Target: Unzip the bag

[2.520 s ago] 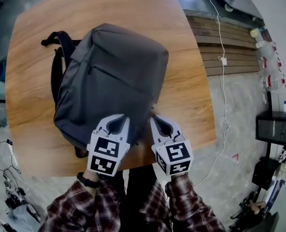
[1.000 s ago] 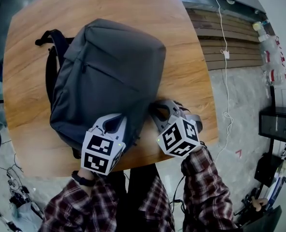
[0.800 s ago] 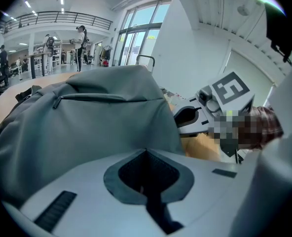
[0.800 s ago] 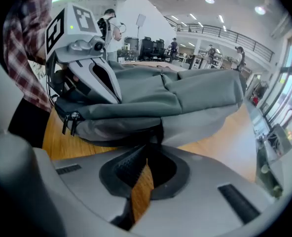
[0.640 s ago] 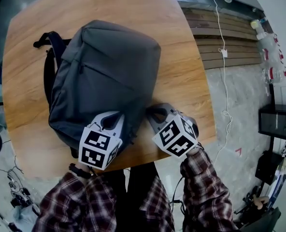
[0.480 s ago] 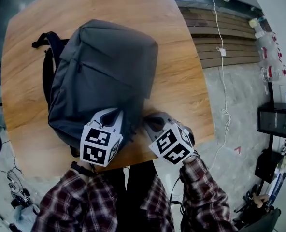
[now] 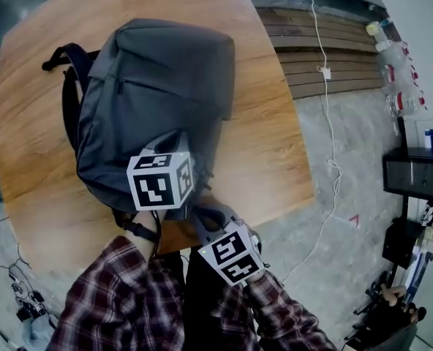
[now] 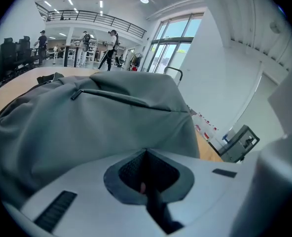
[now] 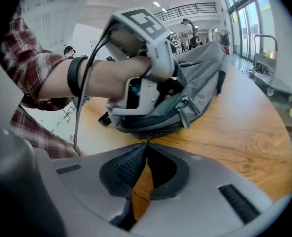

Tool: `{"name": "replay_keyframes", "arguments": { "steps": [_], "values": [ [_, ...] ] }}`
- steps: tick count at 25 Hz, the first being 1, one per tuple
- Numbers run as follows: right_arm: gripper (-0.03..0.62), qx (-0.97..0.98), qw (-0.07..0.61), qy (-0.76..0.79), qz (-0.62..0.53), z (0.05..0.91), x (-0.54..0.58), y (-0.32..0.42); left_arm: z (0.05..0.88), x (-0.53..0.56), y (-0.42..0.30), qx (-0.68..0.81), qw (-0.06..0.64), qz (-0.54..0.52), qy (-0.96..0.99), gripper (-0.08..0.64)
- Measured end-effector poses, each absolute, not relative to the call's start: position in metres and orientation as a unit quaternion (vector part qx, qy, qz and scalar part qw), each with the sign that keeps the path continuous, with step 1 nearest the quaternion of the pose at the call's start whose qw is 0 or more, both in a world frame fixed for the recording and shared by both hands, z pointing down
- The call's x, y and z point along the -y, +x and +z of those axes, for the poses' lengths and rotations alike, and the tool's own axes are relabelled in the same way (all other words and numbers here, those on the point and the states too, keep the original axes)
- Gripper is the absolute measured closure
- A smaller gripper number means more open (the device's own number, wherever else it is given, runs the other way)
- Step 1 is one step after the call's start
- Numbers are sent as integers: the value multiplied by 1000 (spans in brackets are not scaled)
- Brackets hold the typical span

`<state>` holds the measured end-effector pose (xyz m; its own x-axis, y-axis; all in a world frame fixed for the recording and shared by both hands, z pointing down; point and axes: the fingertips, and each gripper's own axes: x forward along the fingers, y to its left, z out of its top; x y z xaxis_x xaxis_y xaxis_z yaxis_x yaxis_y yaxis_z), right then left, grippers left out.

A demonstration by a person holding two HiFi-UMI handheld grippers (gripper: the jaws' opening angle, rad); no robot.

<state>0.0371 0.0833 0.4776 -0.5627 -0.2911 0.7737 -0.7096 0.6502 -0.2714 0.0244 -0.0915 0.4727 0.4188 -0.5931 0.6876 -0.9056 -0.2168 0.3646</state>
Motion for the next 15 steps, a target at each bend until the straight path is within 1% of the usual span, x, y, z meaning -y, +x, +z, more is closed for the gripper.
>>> {"name": "replay_keyframes", "arguments": {
  "steps": [4,7,9,11,14,15],
  "values": [
    [572,828,347,323,298,477,-80,37,468,100,32,493,378,204,756,551],
    [573,827,354,325,291,481,-79,46,460,94,41,442,386,193,786,551],
    [573,828,361,324,282,483,-79,51,444,87,46,388,358,198,826,551],
    [573,826,370,326,274,487,-77,60,430,79,44,330,282,244,867,551],
    [573,820,380,336,264,490,-68,77,441,77,8,266,123,387,874,551],
    [573,819,383,339,260,489,-65,82,451,77,-13,253,85,431,862,551]
  ]
}}
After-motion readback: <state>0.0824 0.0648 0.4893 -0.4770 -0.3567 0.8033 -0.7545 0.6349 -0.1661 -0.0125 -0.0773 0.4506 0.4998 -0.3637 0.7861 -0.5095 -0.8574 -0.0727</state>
